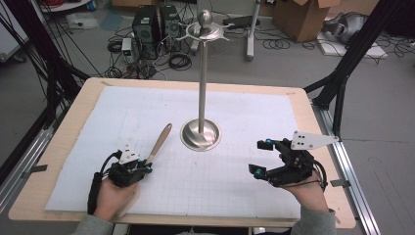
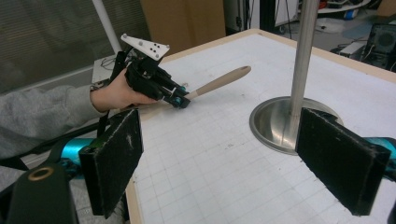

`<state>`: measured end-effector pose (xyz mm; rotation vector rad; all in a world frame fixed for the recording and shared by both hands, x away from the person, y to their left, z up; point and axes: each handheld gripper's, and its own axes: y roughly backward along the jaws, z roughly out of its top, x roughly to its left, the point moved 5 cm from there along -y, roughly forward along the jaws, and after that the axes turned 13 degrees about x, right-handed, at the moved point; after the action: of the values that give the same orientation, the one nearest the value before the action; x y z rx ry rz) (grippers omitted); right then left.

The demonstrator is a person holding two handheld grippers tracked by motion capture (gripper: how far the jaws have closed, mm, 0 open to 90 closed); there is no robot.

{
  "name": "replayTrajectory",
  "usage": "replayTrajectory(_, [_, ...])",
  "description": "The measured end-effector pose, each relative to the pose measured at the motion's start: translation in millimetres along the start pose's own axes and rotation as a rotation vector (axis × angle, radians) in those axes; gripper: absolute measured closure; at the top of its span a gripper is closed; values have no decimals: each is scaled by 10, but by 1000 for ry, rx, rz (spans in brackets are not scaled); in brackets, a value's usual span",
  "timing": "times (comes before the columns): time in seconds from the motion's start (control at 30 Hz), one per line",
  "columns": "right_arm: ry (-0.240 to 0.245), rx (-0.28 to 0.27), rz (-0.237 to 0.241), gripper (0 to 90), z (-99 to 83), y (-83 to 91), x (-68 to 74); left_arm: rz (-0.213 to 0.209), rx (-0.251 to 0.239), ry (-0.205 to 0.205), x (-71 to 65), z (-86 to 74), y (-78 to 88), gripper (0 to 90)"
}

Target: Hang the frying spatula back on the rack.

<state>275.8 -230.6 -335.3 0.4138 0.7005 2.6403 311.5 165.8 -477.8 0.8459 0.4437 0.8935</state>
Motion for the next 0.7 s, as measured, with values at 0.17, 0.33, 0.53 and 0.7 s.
replayTrajectory(0.17, [-1,-3,0,140,-3,13,-3,14,-9,-34,-25,28,15,779])
replayTrajectory(0.33, [1,-6,-2,140,-1,17,-7,5,-22,-15,37,22,64,780])
replayTrajectory(0.53, [1,1,-1,140,0,2,1,-25,-53,3,84,45,184,779])
replayTrajectory(0.7, [1,6,-3,141,3,-13,3,-62,-66,-1,86,77,265,779])
